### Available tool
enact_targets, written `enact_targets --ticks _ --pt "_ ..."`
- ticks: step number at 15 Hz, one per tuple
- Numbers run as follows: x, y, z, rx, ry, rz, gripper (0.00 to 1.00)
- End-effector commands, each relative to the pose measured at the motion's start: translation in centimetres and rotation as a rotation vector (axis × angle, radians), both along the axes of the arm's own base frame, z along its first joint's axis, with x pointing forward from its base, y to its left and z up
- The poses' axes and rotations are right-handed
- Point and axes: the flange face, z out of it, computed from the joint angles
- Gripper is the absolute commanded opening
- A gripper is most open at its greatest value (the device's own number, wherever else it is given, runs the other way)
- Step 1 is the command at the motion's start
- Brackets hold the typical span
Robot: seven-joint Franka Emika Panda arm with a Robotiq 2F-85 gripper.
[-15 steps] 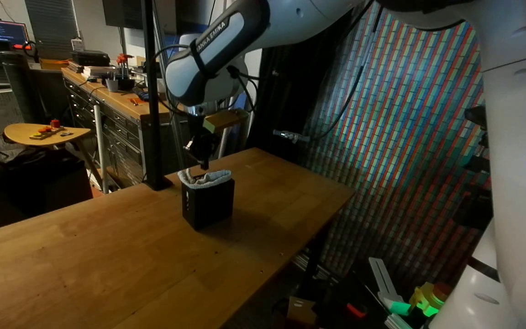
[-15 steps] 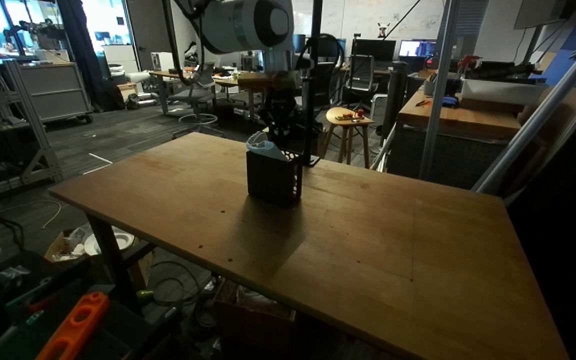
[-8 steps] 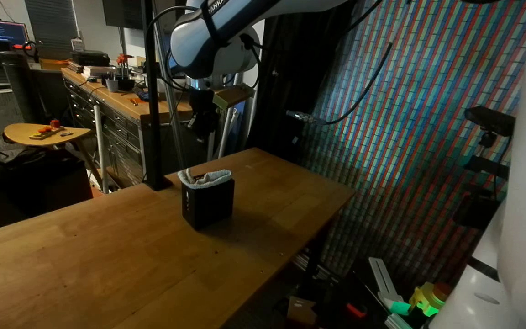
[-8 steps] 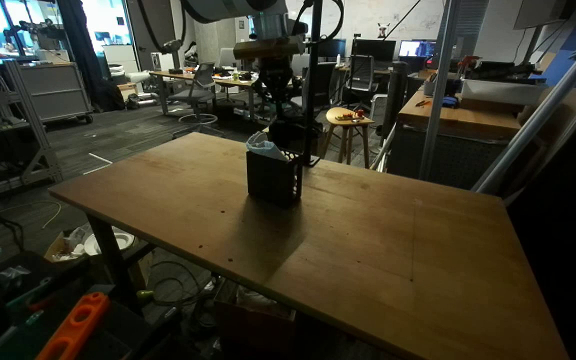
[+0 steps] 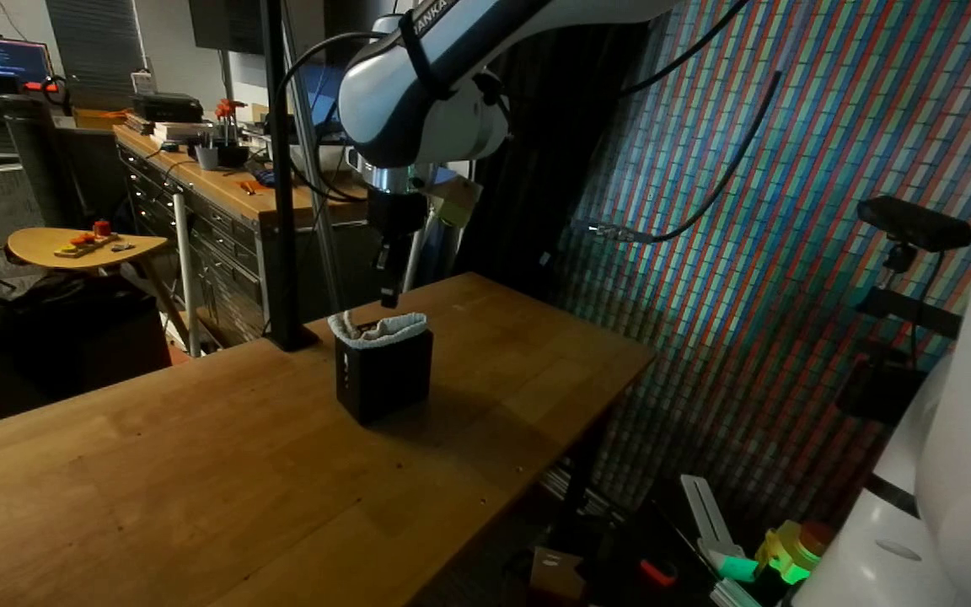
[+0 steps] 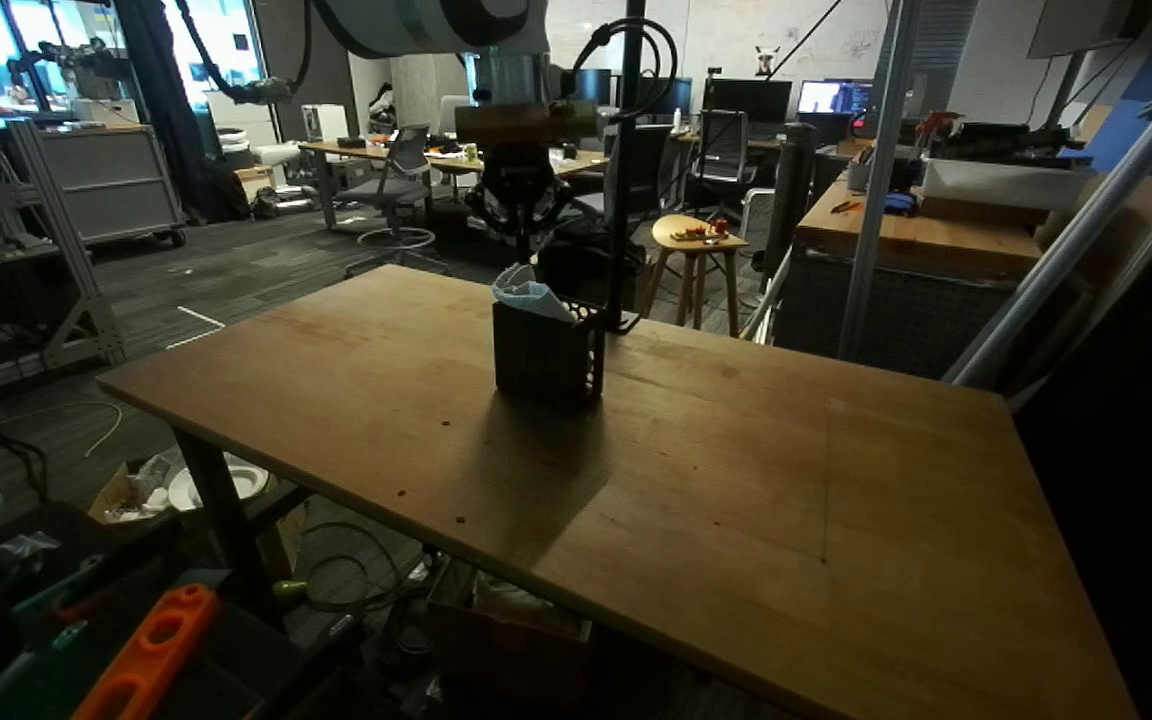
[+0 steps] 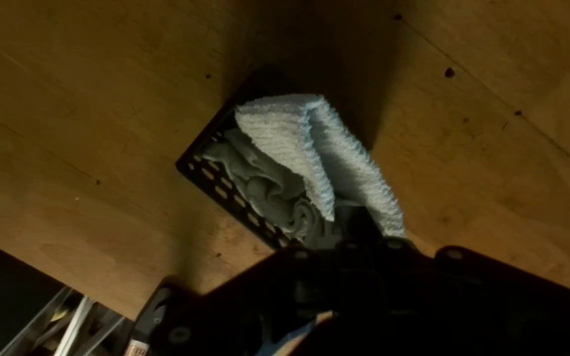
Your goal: Put the white towel inside the black basket
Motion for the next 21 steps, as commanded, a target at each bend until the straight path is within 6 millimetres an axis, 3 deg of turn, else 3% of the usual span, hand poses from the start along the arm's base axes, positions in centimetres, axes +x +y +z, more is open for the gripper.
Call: enact_targets --ticks 1,9,10,11,13,21 --pt "-2.4 -0.1 0.0 0.022 -0.007 0.093 0.03" --pt "-3.7 -0.4 -1.0 0.025 0.004 0.209 0.03" --pt "-3.7 -0.4 -1.2 0.024 0.005 0.216 0.3" --pt "-3.8 -0.5 -1.3 0.027 0.004 0.221 0.3" --pt "-3.8 -0.6 -1.4 0.03 0.004 0.223 0.4" --pt "-3.4 -3.1 -1.4 0.012 0.001 0.266 0.99"
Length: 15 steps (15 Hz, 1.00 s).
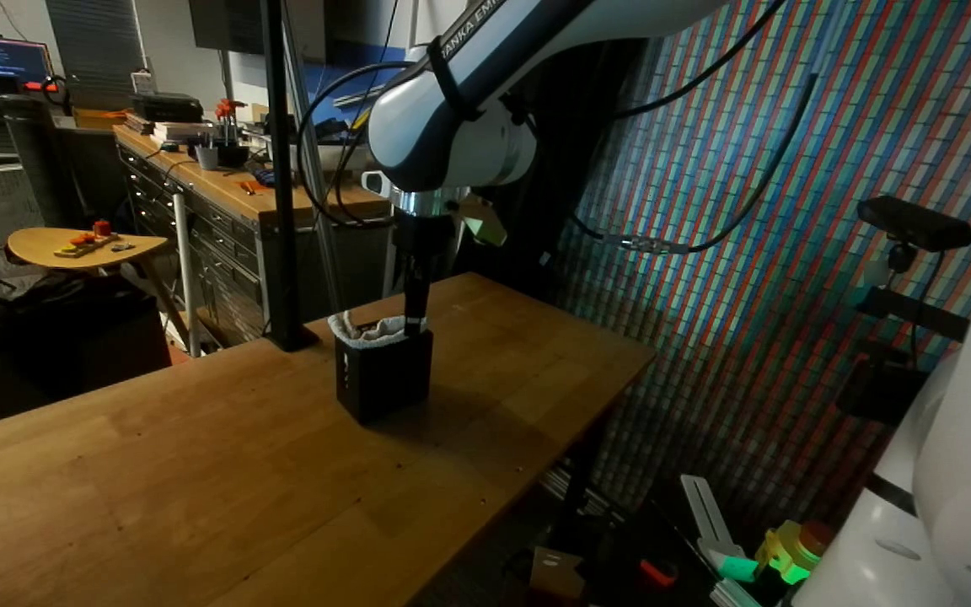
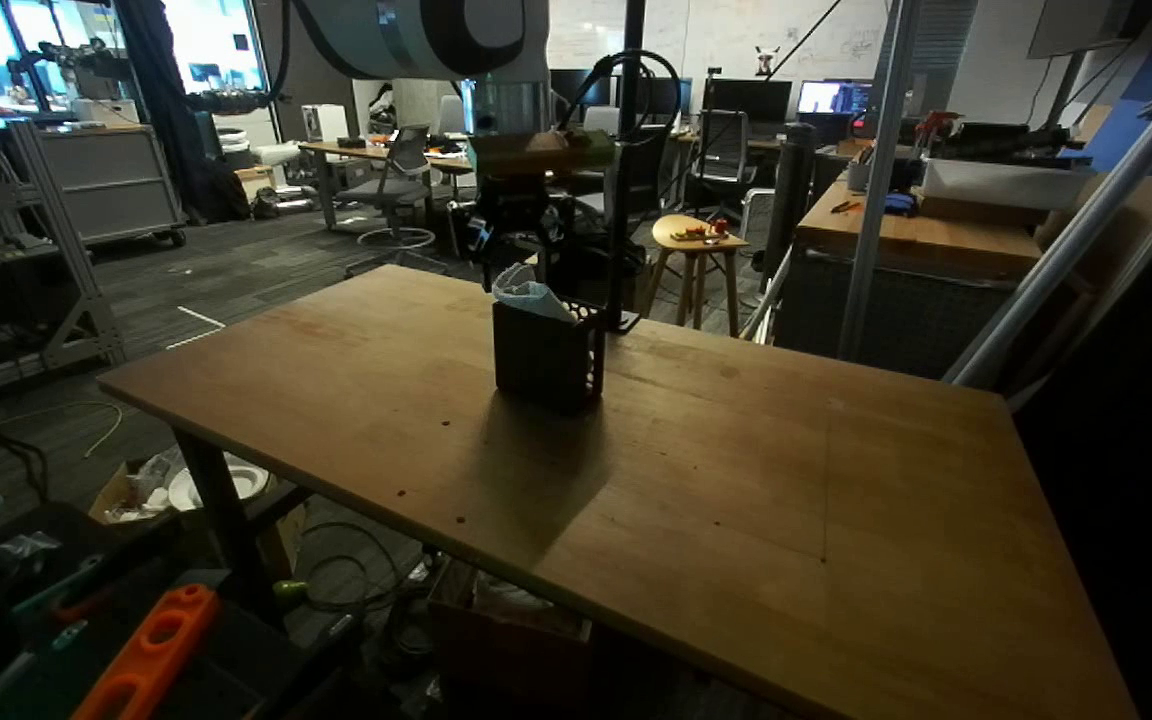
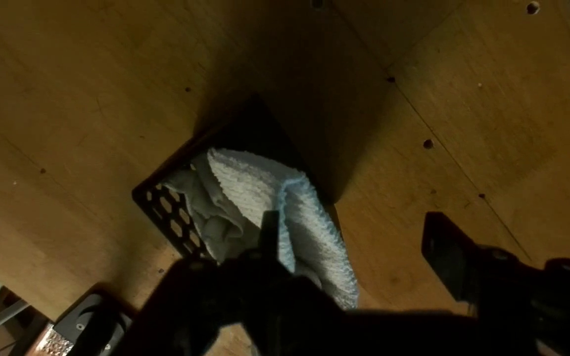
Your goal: Put the white towel inside the black basket
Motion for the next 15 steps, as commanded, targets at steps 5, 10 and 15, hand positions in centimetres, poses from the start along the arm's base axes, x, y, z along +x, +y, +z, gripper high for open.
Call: enact_targets --ticks 5,10,15 --pt "0.2 -3.7 0.3 -0.003 -0.012 0.08 1.0" --pt "1.2 -3.2 0.1 -0.006 -0.011 0.127 1.0" --pt "2.2 -2.5 -0.1 -0.003 -0.015 0.164 1.0"
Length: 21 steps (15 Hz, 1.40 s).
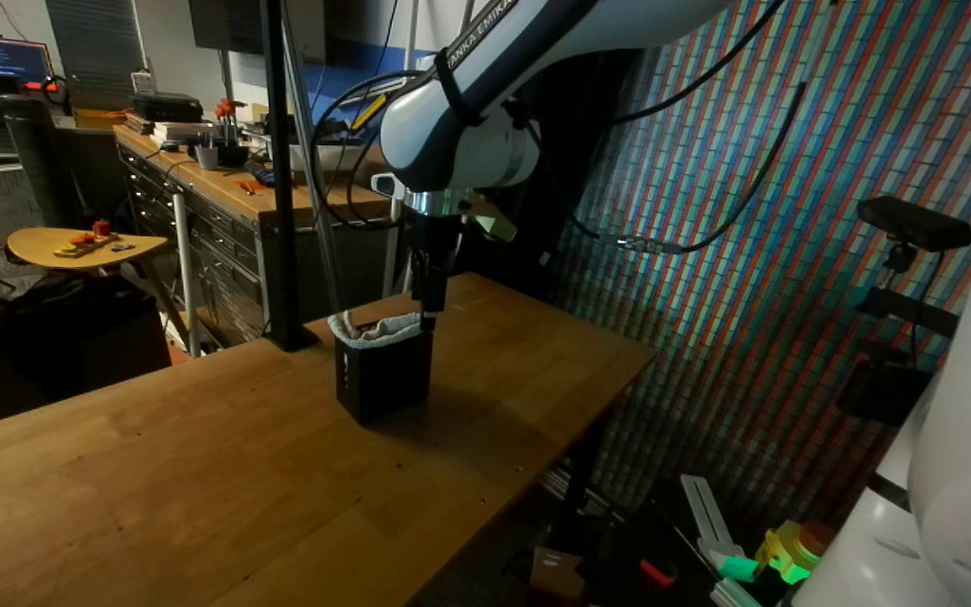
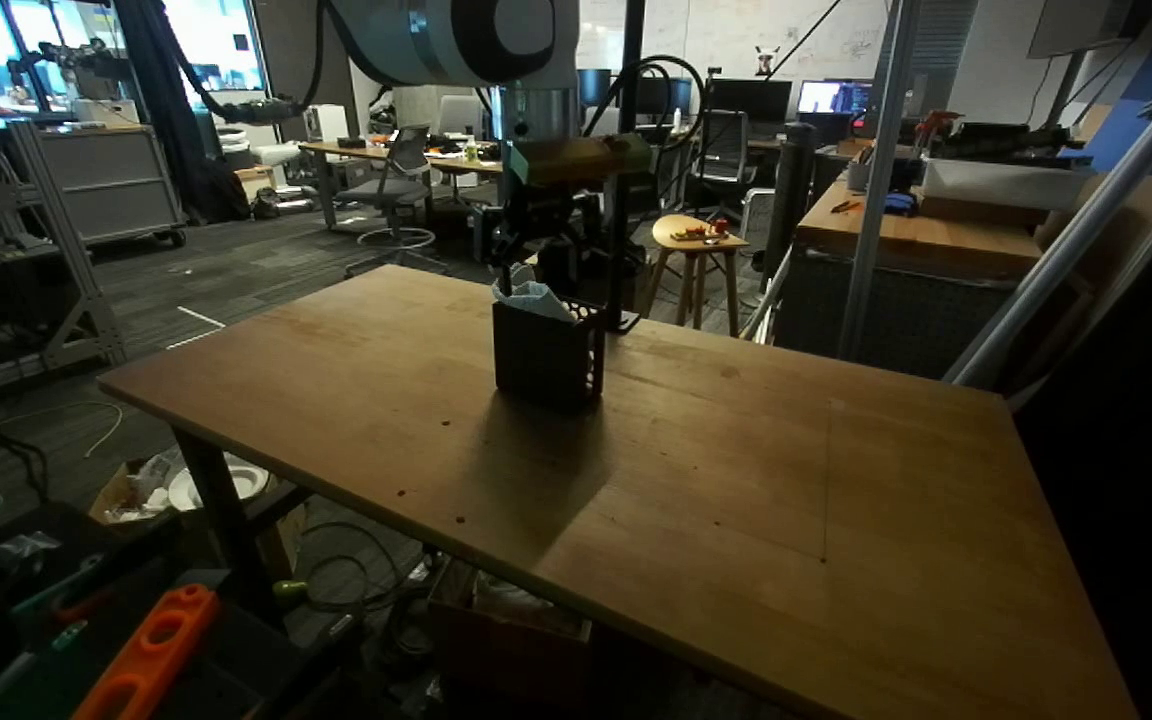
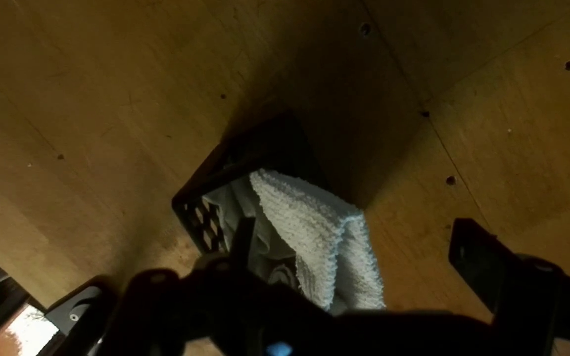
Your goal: Put the white towel inside the black basket
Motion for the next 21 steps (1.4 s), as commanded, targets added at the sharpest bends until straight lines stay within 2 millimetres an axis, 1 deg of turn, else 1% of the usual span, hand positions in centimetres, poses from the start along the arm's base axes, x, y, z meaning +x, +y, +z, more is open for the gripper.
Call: enact_targets --ticks 1,3,4,5,6,7,9,10,14,15,17,19,21 --pt "1.3 0.4 0.2 0.012 -0.016 0.038 1.0" --pt "1.5 0.5 -0.1 0.017 -0.012 0.046 1.0" --pt "1.6 0.6 -0.4 0.018 -0.009 0.049 0.91" --pt "1.6 0.6 -0.6 0.019 -0.006 0.051 0.74" --pt "1.7 0.7 -0.8 0.019 -0.003 0.054 0.68" --pt "1.7 0.8 -0.9 0.021 -0.001 0.057 0.58" --pt "1.8 0.9 -1.2 0.022 0.004 0.06 0.44" --pt "1.8 0.9 -1.3 0.023 0.007 0.062 0.35" --pt "2.0 1.6 -1.3 0.026 0.027 0.055 0.06" --pt "2.1 1.9 -1.1 0.021 0.037 0.042 0.03" --pt "2.6 2.7 -0.1 0.037 0.042 0.006 0.0" --pt "3.2 3.8 0.8 0.065 0.054 -0.037 0.04" --pt "3.6 4.8 1.5 0.092 0.061 -0.066 0.04"
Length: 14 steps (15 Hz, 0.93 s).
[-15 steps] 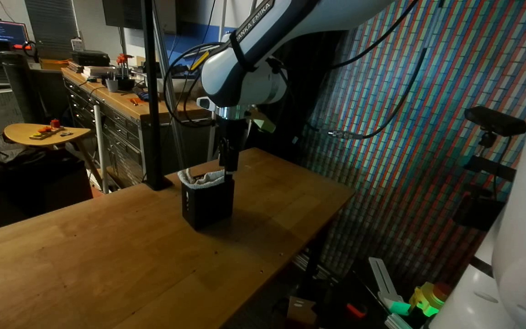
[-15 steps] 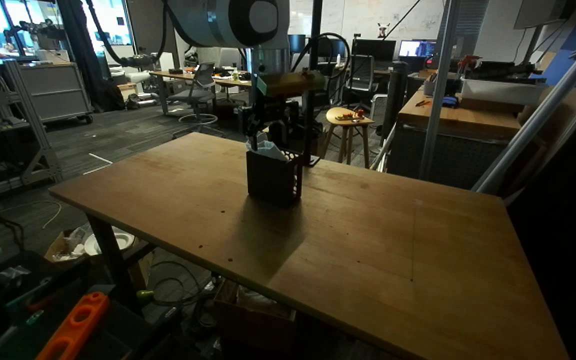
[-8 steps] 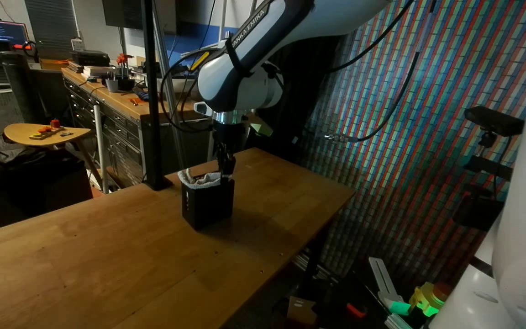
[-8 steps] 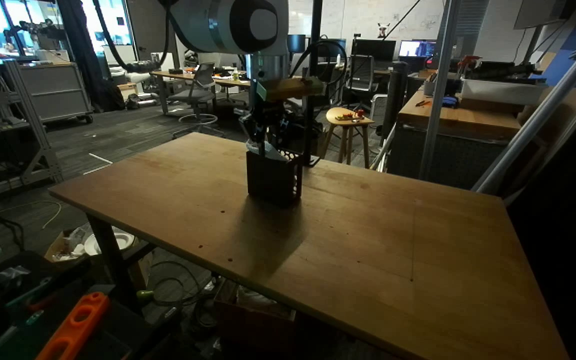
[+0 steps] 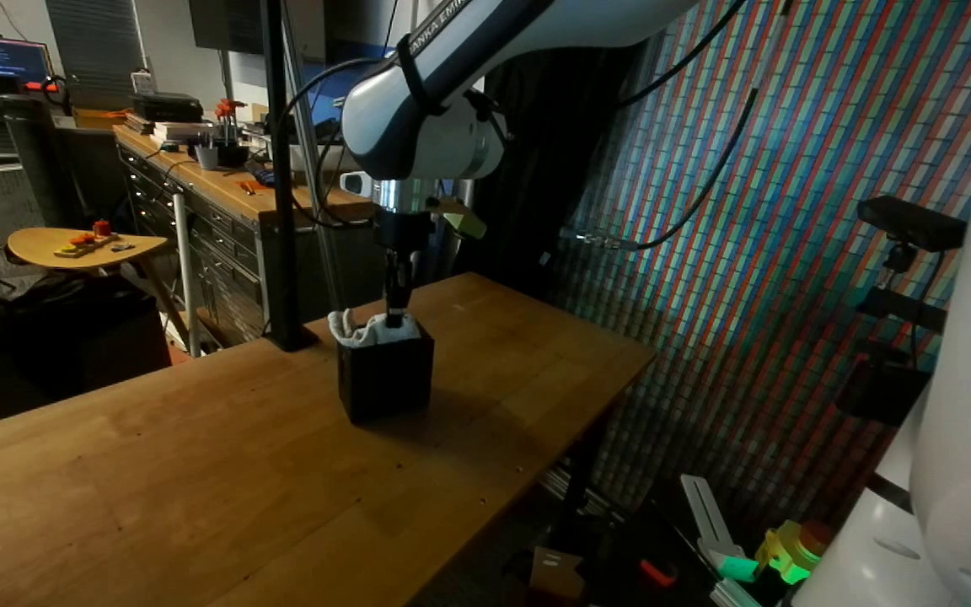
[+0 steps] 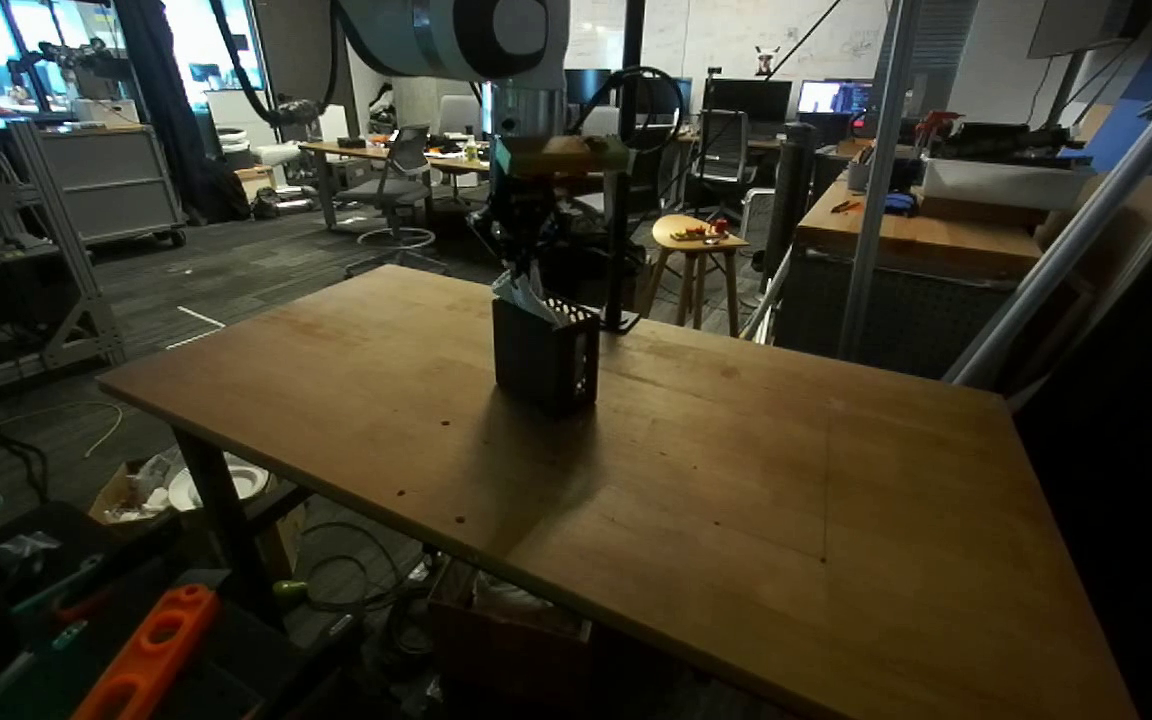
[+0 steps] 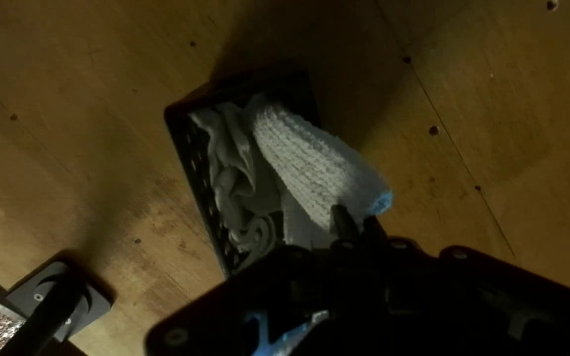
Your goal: Put the white towel inside the black basket
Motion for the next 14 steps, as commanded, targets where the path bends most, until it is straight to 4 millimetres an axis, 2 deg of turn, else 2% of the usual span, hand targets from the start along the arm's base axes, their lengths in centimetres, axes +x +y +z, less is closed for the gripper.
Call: enact_targets --ticks 1,4,10,14 --pt "1.2 1.9 1.6 0.049 0.014 -0.061 0.04" --pt "1.2 2.3 1.7 0.073 0.016 -0.091 0.04" --pt "0.8 1.4 0.0 0.064 -0.003 -0.134 0.04" --pt "1.2 0.3 -0.3 0.037 -0.046 -0.145 0.04"
